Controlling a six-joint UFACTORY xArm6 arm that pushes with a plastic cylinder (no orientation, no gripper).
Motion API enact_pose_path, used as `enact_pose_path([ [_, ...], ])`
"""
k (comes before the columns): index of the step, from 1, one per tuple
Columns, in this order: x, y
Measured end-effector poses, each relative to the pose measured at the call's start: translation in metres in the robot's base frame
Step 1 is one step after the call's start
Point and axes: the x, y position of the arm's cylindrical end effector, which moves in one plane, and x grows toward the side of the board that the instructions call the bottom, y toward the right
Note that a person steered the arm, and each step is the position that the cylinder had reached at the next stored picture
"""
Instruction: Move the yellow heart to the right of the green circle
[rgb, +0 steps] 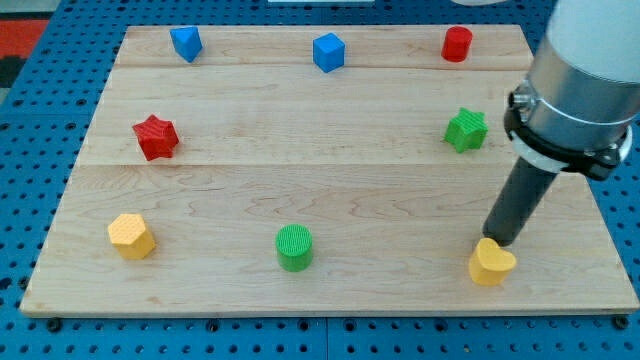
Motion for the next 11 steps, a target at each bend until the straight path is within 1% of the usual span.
enact_pose_path([
  [1, 0.004, 0.02],
  [2, 0.02, 0.009],
  [3, 0.015, -0.049],
  [5, -0.036, -0.109],
  [6, -0.036, -0.102],
  [7, -0.027, -0.033],
  [8, 0.035, -0.013],
  [9, 0.073, -0.036],
  [10, 0.054, -0.085],
  [11, 0.051, -0.061],
])
